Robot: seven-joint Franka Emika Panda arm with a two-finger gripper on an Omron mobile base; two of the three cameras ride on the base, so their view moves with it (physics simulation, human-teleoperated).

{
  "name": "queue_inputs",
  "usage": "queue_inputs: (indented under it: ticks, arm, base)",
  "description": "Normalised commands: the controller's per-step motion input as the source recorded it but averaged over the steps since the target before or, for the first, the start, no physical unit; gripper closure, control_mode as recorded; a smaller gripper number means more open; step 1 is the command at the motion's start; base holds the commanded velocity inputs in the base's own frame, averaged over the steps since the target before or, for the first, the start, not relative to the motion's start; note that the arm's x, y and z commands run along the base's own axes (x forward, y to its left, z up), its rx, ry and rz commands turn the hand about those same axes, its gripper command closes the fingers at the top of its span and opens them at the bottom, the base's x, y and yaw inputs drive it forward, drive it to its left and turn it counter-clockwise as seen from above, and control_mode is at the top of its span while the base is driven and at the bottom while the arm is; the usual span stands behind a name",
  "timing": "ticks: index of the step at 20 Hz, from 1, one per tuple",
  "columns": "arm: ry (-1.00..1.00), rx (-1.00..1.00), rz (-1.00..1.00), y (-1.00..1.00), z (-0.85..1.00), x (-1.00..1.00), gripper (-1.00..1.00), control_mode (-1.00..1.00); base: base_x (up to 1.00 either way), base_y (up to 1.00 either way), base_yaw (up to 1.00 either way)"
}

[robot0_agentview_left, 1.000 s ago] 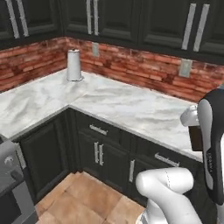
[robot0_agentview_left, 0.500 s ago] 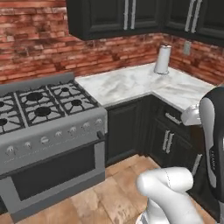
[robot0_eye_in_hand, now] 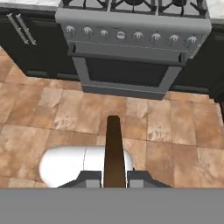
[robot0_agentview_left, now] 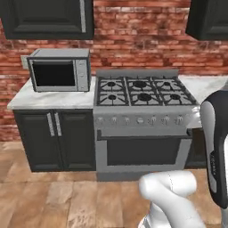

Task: Start the toaster. Once the lever pops up, take the bread to the plate on the dining counter.

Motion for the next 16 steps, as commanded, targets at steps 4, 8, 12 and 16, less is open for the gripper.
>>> queue_inputs:
  ticks: [4,8,12,16]
  arm:
    - [0.00,0.00,0.00,0.00,0.00,0.00,1.00,1.00]
    - [0.00,0.00,0.00,0.00,0.00,0.00,1.00,1.00]
    - [0.00,0.00,0.00,0.00,0.00,0.00,1.00,1.00]
    - [0.00,0.00,0.00,0.00,0.00,0.00,1.00,1.00]
  base:
    - [-0.31,0.59,0.79]
    - [-0.26,0.53,0.84]
    - [-0.26,0.43,0.90]
    - [-0.14,0.44,0.87]
